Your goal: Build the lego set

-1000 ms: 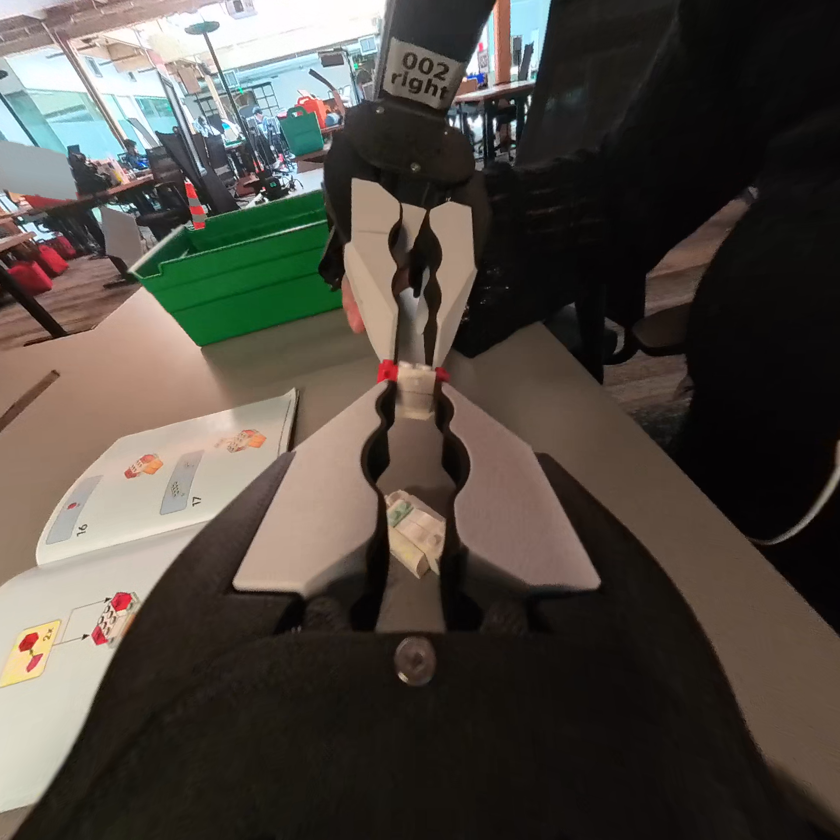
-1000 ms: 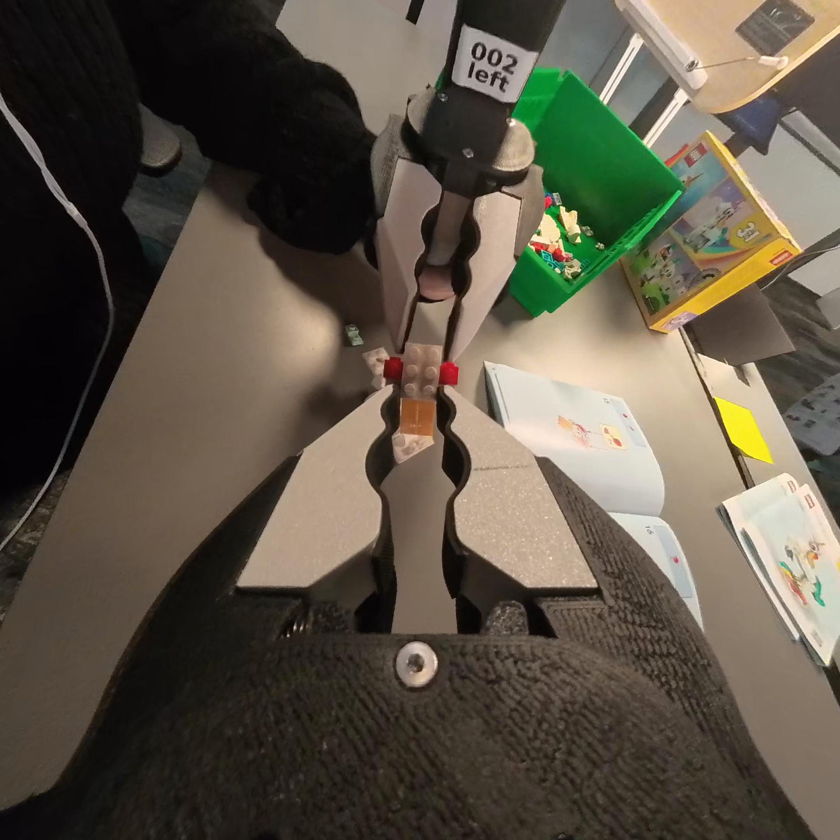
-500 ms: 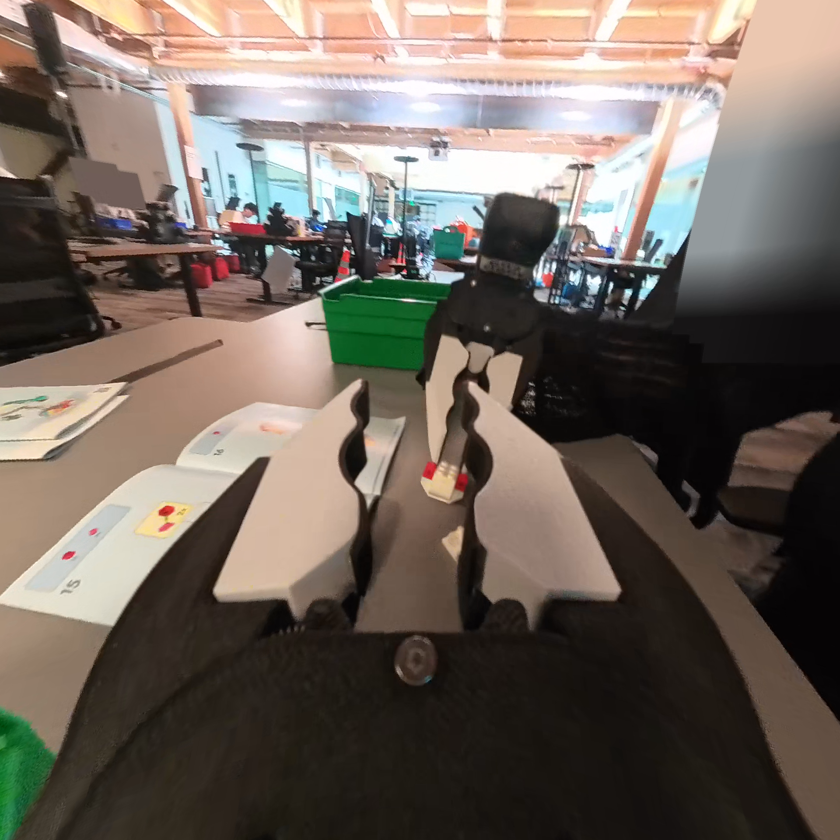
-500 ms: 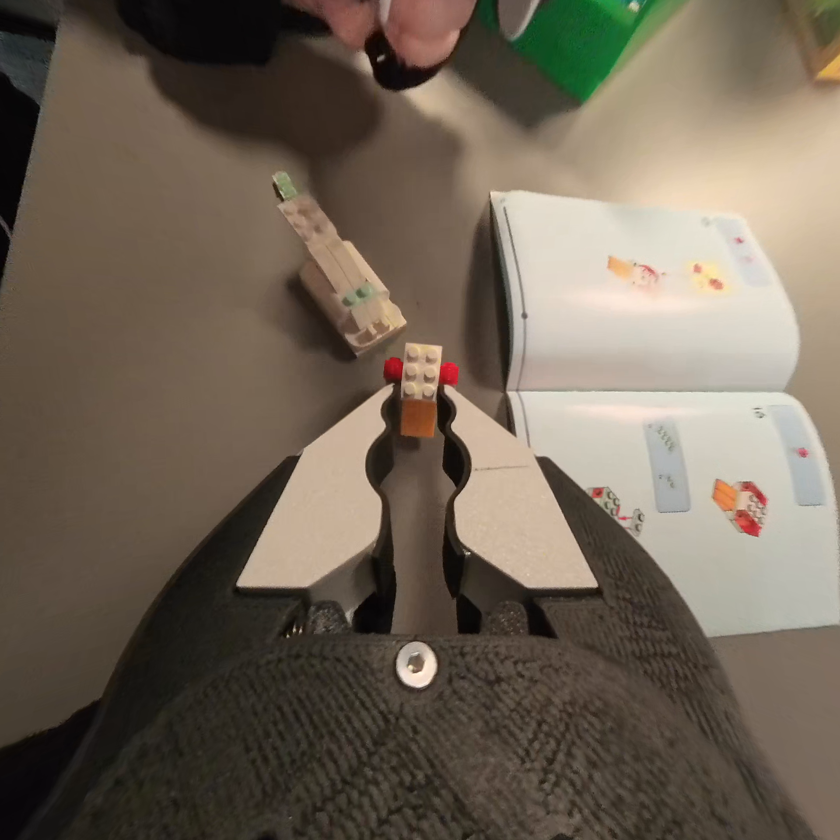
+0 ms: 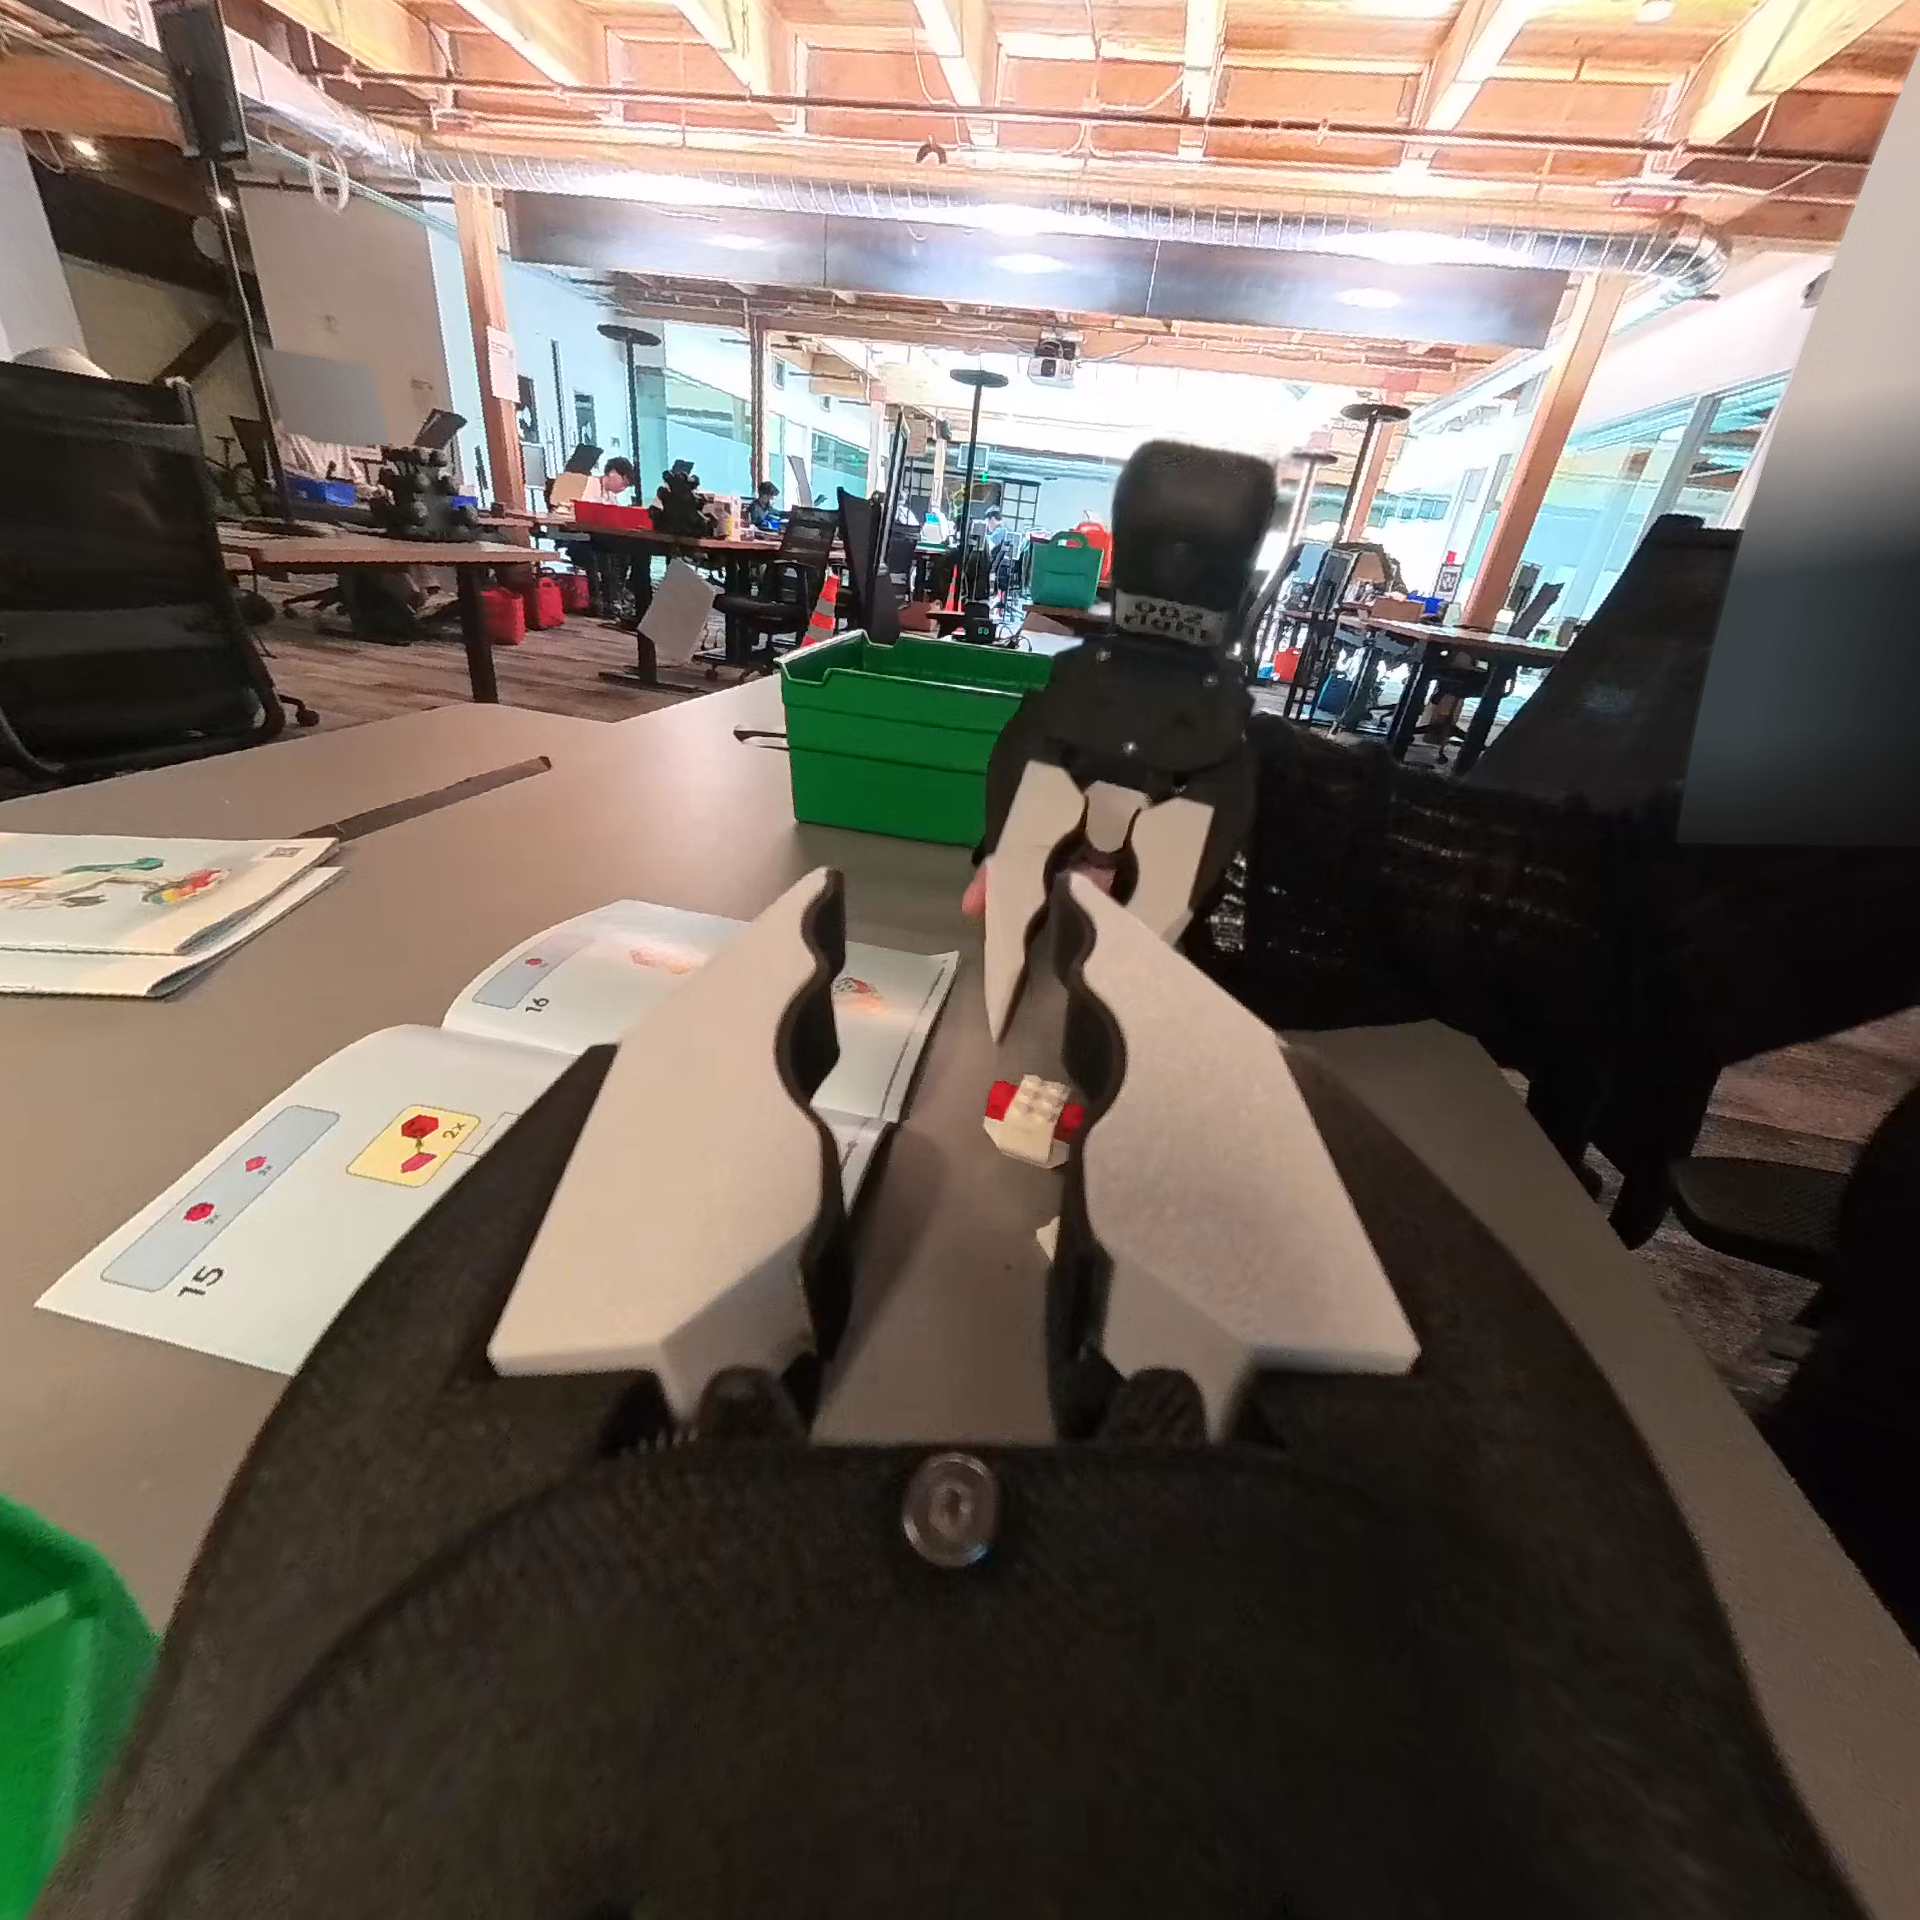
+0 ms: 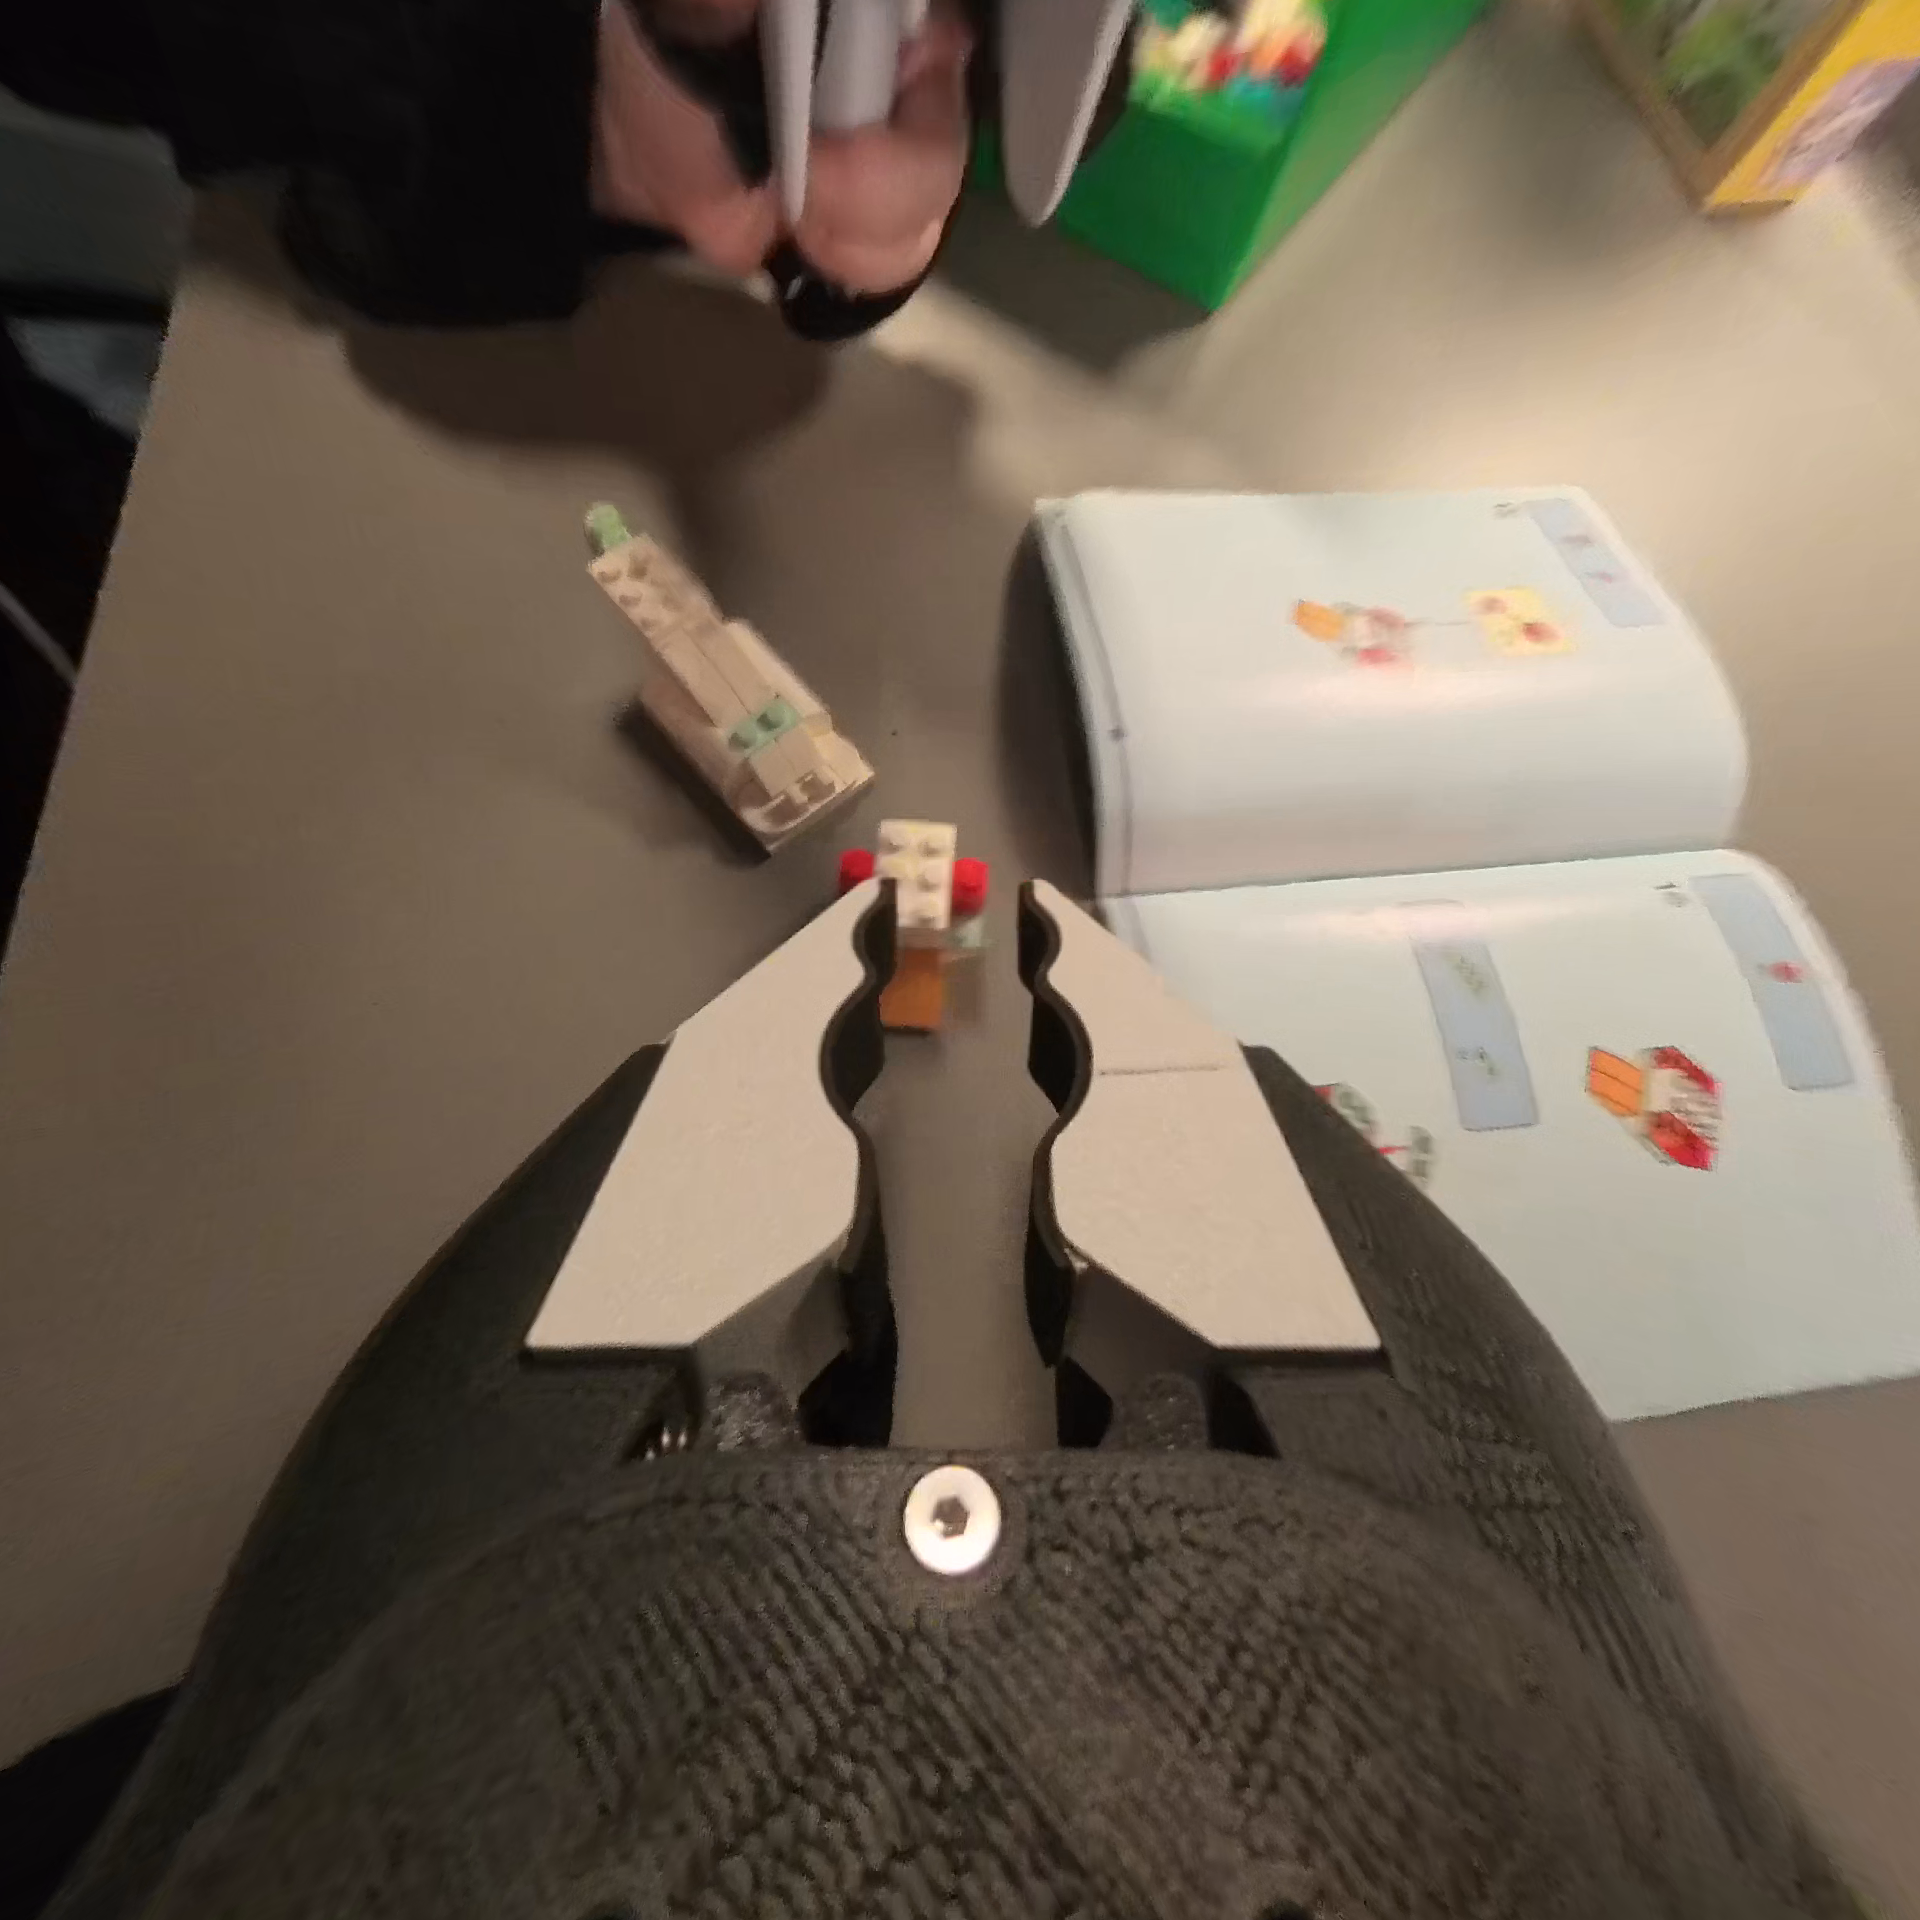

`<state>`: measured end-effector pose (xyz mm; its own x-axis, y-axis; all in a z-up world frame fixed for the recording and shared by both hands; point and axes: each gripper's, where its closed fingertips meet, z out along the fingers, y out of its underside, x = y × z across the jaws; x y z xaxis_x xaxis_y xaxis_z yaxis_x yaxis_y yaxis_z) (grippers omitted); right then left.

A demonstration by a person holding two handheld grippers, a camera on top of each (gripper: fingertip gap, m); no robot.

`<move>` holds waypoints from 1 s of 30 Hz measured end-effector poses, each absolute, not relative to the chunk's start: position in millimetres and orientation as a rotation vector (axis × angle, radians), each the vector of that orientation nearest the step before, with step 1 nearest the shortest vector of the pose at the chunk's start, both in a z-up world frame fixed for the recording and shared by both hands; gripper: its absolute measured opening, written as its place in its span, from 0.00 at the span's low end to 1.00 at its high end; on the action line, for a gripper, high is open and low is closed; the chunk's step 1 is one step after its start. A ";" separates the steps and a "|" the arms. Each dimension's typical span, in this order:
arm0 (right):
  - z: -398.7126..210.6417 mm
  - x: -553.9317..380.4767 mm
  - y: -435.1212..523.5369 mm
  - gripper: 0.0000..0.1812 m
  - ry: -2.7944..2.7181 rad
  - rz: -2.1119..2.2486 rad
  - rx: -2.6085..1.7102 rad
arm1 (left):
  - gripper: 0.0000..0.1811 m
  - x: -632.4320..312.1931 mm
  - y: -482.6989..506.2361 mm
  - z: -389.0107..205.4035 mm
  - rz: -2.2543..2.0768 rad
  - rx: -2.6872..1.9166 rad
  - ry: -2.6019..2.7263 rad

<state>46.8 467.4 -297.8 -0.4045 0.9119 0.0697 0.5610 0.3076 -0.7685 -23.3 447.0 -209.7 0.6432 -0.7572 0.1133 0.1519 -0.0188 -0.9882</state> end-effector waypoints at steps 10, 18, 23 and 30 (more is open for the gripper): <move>-206.3 56.1 570.3 0.02 -0.968 0.536 -0.984 | 0.21 -4.5 446.0 -223.2 -0.637 -1.444 0.662; -225.6 62.4 599.6 0.00 -0.995 0.175 -1.007 | 0.18 -4.4 455.9 -238.9 -0.547 -1.526 0.666; -228.2 63.3 604.8 0.00 -1.002 0.104 -1.017 | 0.18 -5.9 457.2 -236.2 -0.549 -1.509 0.645; -231.4 64.3 611.1 0.00 -1.012 0.010 -1.027 | 0.18 -6.8 452.9 -223.8 -0.470 -1.454 0.665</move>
